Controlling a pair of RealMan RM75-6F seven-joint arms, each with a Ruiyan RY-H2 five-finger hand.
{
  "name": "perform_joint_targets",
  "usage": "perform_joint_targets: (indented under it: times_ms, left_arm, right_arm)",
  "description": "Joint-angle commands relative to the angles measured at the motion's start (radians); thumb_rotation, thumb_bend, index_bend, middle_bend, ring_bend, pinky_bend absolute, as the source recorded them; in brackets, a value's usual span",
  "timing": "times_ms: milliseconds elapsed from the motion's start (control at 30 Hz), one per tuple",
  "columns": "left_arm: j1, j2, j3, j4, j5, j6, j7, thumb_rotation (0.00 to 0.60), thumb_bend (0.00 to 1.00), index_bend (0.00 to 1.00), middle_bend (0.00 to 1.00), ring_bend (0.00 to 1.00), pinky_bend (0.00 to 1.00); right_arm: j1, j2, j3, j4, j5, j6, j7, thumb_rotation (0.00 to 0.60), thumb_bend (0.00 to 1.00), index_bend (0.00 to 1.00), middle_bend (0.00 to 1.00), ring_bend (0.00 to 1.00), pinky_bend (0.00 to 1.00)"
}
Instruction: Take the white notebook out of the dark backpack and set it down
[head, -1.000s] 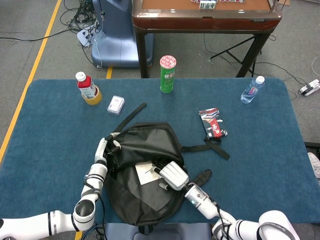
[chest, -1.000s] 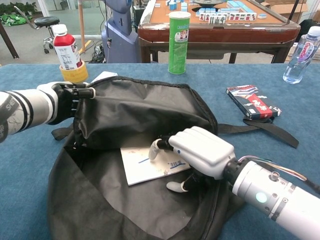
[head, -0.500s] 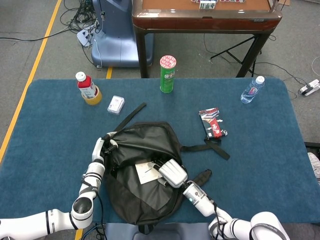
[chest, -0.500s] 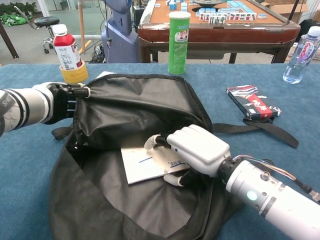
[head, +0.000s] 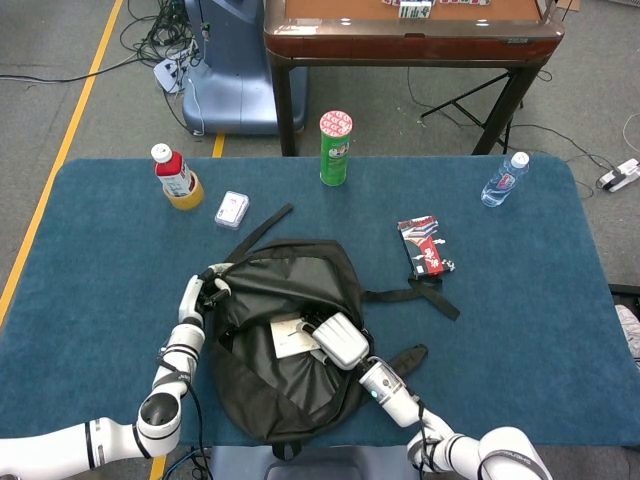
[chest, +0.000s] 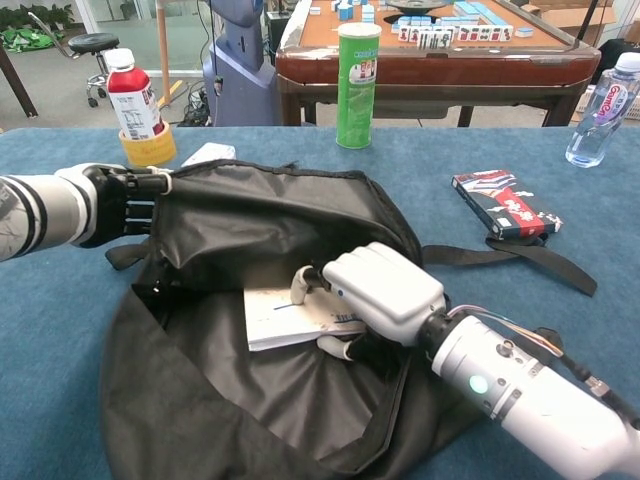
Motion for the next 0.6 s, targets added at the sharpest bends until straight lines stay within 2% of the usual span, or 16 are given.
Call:
perform_joint_targets:
  times_ms: [33,133,333,600]
  left_arm:
    - [0.001,0.003,-0.001,-0.001,-0.003,-0.002,-0.002,0.6,0.84,0.41,0.46,0.42,0.2]
    - [0.0,0.007,0.0,-0.003,-0.005,-0.003,-0.001,0.6,0.84,0.41,0.46,0.42,0.2]
    - [-0.004,0.012,-0.001,-0.001,-0.014,-0.004,0.0,0.6,0.84,0.41,0.45,0.41,0.2]
    - [-0.012,0.018,0.0,0.001,-0.03,-0.005,0.008,0.6,0.84,0.4,0.45,0.4,0.2]
  right_arm:
    - [0.009,-0.014,0.004,0.023,-0.001,0.013,0.013,0.6,0.5,0.43,0.41,0.27,0.25]
    - [0.015,-0.016,0.011,0.036,0.002,0.027,0.019,0.6,0.55,0.46,0.43,0.3,0.29]
    - [0.025,-0.006,0.034,0.032,0.015,0.057,0.03,0.6,0.6,0.55,0.5,0.38,0.37]
    - [0.025,0.047,0.05,-0.06,0.028,0.084,0.038,0.6,0.62,0.63,0.55,0.46,0.44]
